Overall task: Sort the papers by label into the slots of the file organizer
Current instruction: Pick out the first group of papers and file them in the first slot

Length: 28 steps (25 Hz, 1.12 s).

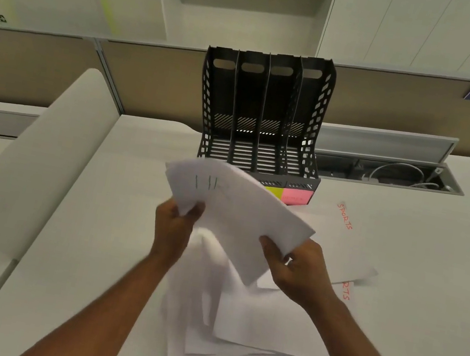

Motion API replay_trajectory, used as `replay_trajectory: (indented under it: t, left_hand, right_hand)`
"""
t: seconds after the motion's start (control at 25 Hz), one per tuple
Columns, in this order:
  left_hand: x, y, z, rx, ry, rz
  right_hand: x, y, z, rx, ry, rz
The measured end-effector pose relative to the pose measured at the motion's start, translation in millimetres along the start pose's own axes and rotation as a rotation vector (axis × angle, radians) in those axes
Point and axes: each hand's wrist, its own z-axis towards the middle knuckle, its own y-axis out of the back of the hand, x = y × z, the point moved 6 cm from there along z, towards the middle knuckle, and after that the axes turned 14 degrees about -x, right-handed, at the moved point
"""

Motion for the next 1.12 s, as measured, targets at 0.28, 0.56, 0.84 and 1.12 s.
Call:
replay_trajectory:
  t: [0.28,0.56,0.84,1.12]
  left_hand:
    - [-114,-84,116,0.187,-0.148,-0.030]
    - [-105,-135,158,0.439,0.120,-0.120]
    - [-79,-129,157,0.378,0.152,-0.119]
    - [-21,-112,117,0.319,0.286,-0.031]
  right_hand:
    - [71,-57,89,-0.095,0.219,-0.149]
    - [46,-128,177,-0.066,0.058,-0.265]
    - [7,-174,177,0.011,-0.154,-0.208]
    - [-32,-183,132,0.226,-0.351,-0.239]
